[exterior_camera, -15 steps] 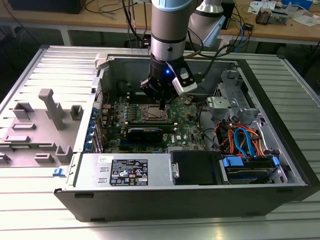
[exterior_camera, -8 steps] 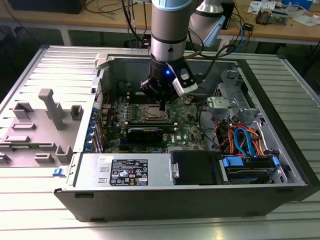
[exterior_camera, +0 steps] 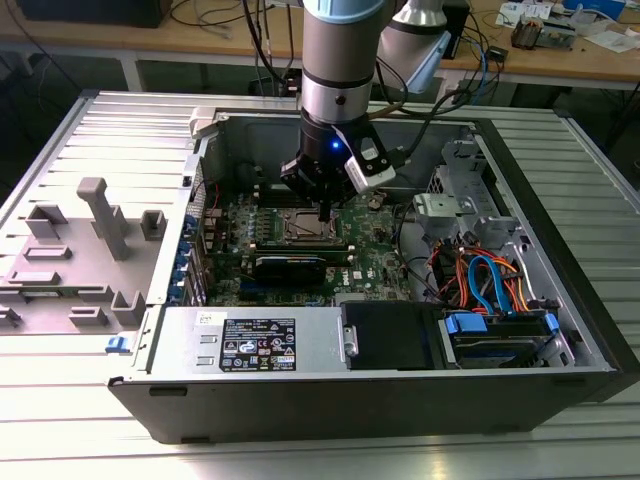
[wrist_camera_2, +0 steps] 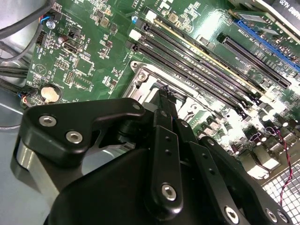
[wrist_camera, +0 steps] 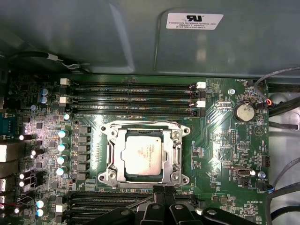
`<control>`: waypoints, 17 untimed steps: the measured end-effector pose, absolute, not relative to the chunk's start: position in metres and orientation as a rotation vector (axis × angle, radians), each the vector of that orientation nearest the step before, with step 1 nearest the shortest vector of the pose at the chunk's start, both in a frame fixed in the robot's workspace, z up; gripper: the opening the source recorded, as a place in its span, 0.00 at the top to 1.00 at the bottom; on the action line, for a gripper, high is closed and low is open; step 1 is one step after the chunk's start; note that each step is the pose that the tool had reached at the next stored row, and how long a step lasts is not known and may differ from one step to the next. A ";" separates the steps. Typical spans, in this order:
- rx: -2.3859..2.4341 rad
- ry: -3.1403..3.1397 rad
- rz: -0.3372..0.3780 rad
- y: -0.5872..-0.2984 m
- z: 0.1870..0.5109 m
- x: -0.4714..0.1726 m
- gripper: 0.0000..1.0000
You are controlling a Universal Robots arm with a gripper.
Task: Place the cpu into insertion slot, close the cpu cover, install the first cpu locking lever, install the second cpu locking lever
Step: 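Install the second cpu locking lever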
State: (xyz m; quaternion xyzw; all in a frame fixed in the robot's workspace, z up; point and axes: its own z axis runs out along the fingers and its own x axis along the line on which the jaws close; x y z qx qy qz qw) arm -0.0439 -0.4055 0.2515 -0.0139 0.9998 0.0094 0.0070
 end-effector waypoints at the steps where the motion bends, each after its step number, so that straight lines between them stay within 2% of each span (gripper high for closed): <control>1: -0.044 3.127 0.030 -0.406 0.251 -0.044 0.89; 6: -0.043 3.127 0.039 -0.407 0.251 -0.044 0.89; 10: -0.043 3.132 0.104 -0.417 0.251 -0.044 0.89; 17: -0.041 3.184 0.114 -0.421 0.251 -0.043 0.89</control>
